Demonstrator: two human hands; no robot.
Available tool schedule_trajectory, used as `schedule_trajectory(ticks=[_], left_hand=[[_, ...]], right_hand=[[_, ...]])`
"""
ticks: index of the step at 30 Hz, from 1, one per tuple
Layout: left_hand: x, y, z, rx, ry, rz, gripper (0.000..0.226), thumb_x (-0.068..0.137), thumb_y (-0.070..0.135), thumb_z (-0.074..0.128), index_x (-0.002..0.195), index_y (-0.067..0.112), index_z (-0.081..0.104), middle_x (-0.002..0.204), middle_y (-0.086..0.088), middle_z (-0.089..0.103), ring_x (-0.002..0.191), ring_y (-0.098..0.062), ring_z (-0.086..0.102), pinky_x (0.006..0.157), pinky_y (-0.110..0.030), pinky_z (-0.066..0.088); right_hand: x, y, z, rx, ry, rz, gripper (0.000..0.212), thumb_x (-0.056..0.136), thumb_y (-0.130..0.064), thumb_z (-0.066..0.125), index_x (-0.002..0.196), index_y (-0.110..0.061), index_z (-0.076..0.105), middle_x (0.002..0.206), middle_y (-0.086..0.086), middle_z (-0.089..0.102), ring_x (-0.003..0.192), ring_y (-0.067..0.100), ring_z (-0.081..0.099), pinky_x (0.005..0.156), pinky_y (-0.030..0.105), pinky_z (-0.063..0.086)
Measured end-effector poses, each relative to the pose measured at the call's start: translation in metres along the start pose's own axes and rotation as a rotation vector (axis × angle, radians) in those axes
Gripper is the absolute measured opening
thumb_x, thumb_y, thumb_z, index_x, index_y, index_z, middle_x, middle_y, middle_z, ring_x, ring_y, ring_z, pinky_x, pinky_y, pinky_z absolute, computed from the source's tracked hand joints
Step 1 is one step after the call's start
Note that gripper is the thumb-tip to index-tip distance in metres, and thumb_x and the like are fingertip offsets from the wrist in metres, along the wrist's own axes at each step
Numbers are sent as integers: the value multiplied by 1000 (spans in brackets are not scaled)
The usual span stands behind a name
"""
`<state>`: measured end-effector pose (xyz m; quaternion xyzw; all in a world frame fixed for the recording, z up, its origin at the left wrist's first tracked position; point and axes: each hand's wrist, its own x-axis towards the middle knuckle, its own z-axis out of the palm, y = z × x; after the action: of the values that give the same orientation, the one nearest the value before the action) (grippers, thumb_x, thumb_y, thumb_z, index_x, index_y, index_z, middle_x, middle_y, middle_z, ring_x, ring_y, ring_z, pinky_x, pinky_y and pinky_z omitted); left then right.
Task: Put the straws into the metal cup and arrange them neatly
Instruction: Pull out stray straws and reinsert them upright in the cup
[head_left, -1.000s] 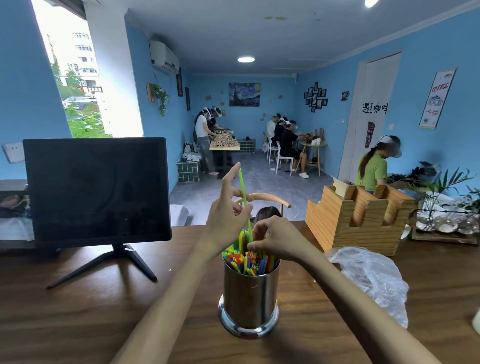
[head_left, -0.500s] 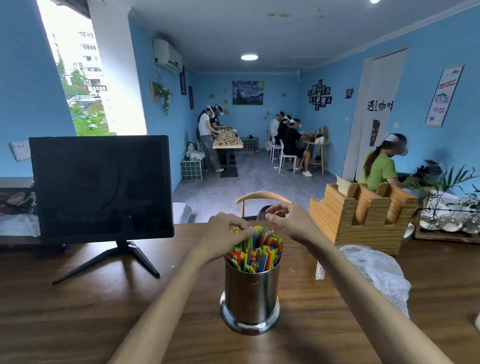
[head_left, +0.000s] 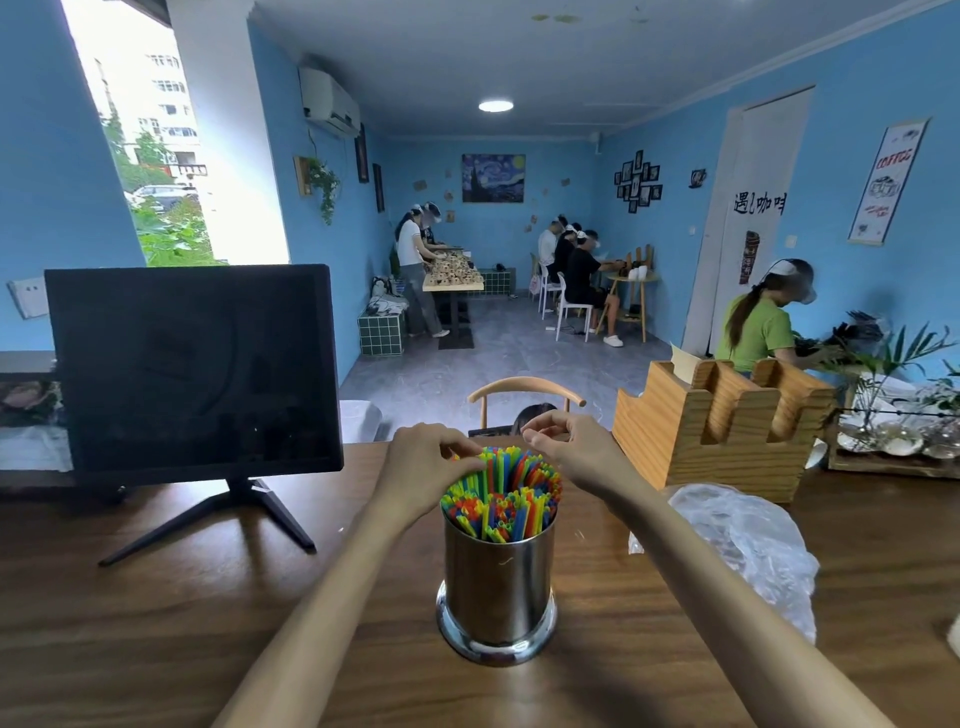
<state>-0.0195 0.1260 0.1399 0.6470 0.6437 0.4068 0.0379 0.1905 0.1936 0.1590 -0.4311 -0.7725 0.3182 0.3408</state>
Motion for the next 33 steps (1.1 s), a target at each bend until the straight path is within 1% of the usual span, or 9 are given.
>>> schedule_trajectory(ticks=[4, 8, 9, 12, 15, 20, 24, 27, 33], left_hand=[[0, -3, 1, -10, 39, 7, 12, 78, 42, 85, 88, 36, 79, 83, 22, 63, 88, -4, 57, 72, -30, 50], [4, -4, 3, -168, 8, -146, 26, 95, 46, 65, 117, 35, 72, 108, 19, 67, 94, 3, 60, 77, -18, 47], [5, -5, 4, -162, -45, -156, 27, 97, 44, 62, 119, 32, 72, 106, 20, 66, 94, 3, 61, 77, -15, 46], [2, -10, 8, -169, -129, -131, 21, 99, 38, 62, 110, 28, 77, 90, 26, 67, 87, 6, 64, 71, -9, 46], [3, -14, 8, -179, -105, -118, 20, 97, 39, 66, 106, 28, 79, 89, 24, 69, 86, 8, 64, 76, -15, 52], [1, -17, 11, -206, -107, -114, 21, 97, 42, 65, 104, 29, 80, 94, 16, 75, 91, 0, 67, 83, -27, 58], [-1, -16, 14, -252, -82, -123, 18, 96, 38, 67, 103, 27, 80, 94, 16, 75, 89, 2, 67, 80, -21, 55], [-4, -15, 18, -328, -47, -143, 10, 94, 35, 70, 98, 30, 78, 91, 16, 74, 88, 0, 68, 75, -15, 54], [-5, -16, 22, -388, -44, -160, 5, 94, 35, 70, 94, 38, 74, 94, 12, 75, 93, -8, 69, 83, -30, 59]], right_hand=[[0, 1, 1, -20, -9, -13, 25, 101, -32, 61, 117, -15, 69, 111, -2, 68, 100, 7, 59, 72, 14, 44], [5, 1, 5, -48, -5, -31, 25, 100, -32, 61, 117, -17, 70, 110, -4, 68, 100, 6, 60, 73, 14, 43], [8, 2, 7, -66, -12, -35, 25, 101, -32, 60, 119, -18, 70, 111, -5, 68, 101, 7, 59, 73, 14, 42], [13, 5, 16, -133, -57, -41, 28, 102, -32, 57, 122, -19, 71, 114, -4, 68, 101, 7, 58, 72, 13, 42], [13, 8, 22, -134, -77, -27, 26, 102, -29, 57, 116, -17, 75, 111, -1, 72, 98, 8, 63, 72, 14, 46], [17, 6, 18, -170, -72, -22, 18, 98, -26, 65, 105, -16, 79, 100, -2, 74, 92, 7, 65, 71, 16, 50], [18, 3, 17, -126, -55, 12, 14, 94, -23, 70, 99, -16, 80, 97, -3, 73, 89, 7, 65, 71, 19, 51], [18, 3, 13, 30, -53, 42, 7, 90, -16, 75, 96, -15, 79, 94, -1, 73, 92, 11, 66, 71, 21, 50], [24, 1, 4, 119, -56, 57, 10, 80, -15, 84, 90, -16, 80, 85, 0, 75, 87, 15, 67, 76, 29, 52]])
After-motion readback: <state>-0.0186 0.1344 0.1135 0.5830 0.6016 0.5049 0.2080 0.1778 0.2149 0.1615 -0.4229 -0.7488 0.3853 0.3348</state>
